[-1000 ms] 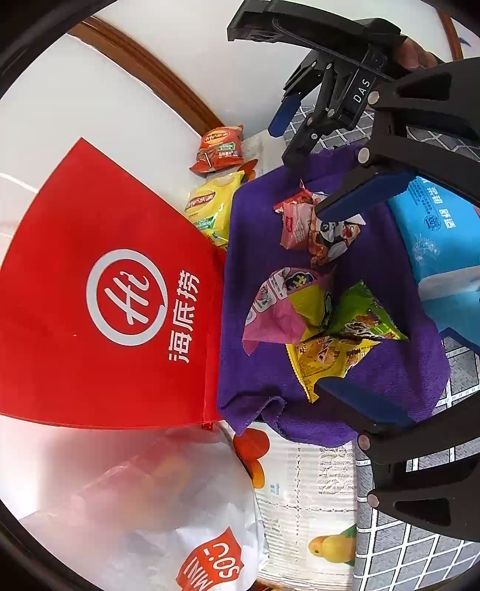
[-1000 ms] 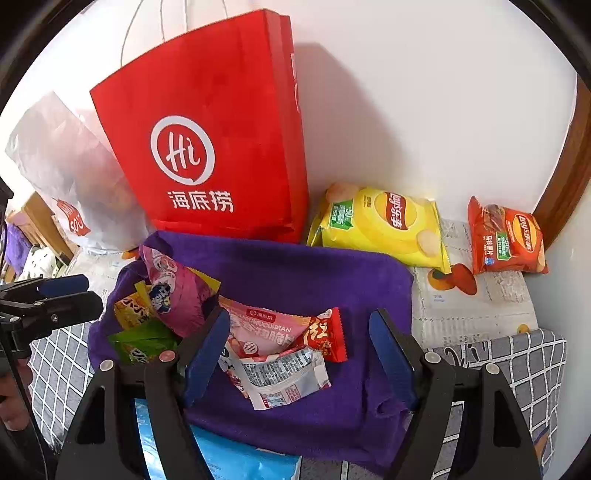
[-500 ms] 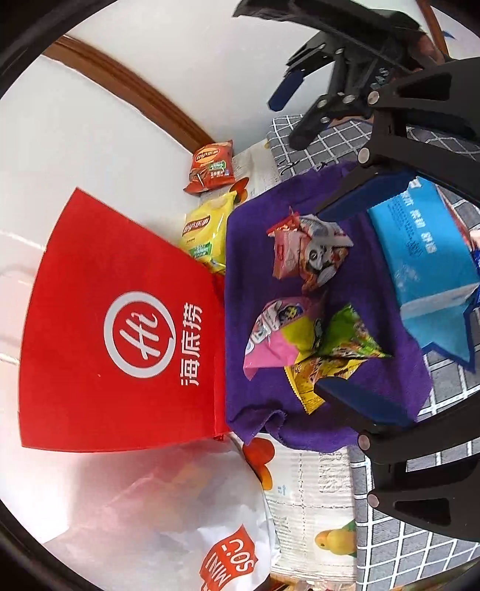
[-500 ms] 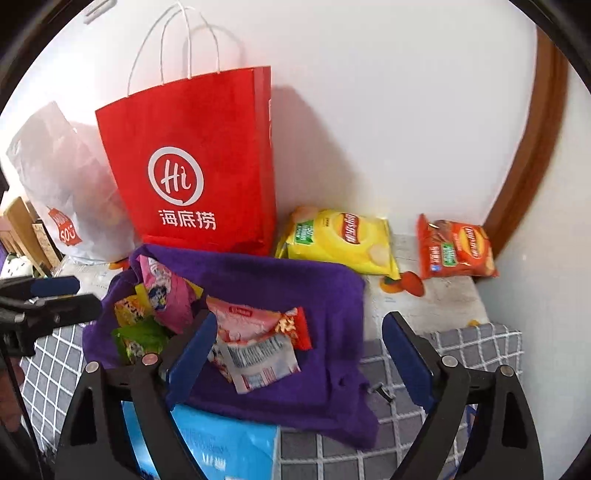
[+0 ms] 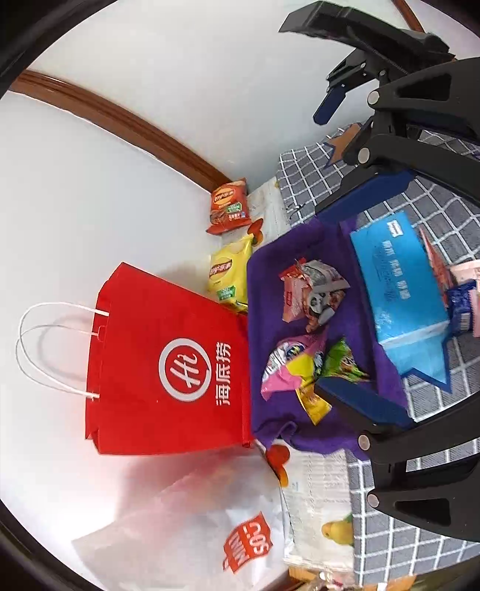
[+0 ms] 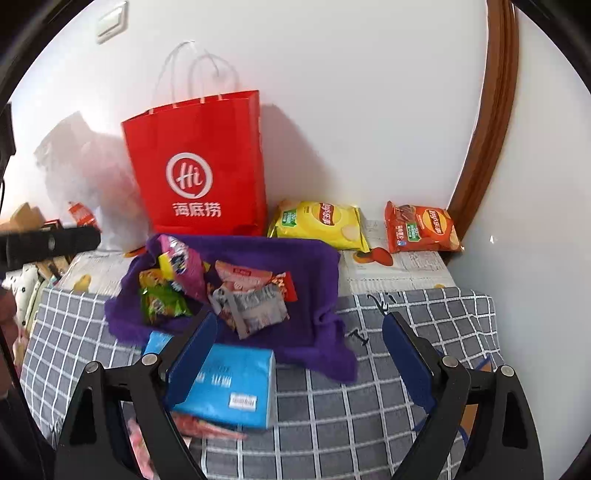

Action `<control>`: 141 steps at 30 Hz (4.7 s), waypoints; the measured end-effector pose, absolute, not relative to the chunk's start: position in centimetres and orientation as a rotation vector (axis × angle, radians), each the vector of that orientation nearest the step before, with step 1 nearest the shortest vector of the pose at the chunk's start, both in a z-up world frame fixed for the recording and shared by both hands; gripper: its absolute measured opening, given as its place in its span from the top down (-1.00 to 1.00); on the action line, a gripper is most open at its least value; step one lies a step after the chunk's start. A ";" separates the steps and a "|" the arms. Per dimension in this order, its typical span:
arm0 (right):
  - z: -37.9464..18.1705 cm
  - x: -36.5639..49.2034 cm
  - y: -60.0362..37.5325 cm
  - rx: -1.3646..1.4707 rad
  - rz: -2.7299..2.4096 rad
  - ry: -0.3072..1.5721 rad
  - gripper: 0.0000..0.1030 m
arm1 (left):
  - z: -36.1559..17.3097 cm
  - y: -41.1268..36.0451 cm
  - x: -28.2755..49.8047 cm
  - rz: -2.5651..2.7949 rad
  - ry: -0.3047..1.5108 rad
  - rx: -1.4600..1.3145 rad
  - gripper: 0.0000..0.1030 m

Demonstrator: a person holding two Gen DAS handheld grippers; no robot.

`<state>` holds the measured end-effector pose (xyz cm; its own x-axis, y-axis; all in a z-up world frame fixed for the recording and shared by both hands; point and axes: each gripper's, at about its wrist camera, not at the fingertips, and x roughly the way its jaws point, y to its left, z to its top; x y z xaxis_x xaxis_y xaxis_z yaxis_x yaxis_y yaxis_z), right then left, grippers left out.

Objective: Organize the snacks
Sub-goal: 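Move both tools back toward the remaining snacks beside the blue tissue pack, then grasp the pink-and-white stick packet with the right tool while the left tool approaches the pink square packet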

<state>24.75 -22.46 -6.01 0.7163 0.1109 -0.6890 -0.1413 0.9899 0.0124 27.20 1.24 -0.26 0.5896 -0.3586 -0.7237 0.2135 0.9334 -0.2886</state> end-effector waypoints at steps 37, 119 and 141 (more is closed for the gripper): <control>-13.3 16.0 -20.3 0.051 0.315 0.812 -0.53 | -5.3 6.5 13.9 -0.211 0.916 -0.207 -0.64; -17.0 14.5 -23.3 -0.015 0.473 0.815 0.32 | -10.6 4.1 14.9 -0.271 1.059 -0.203 -0.65; -22.3 15.4 -16.8 -0.152 0.554 0.905 0.63 | -13.3 3.4 14.8 -0.246 1.122 -0.200 -0.65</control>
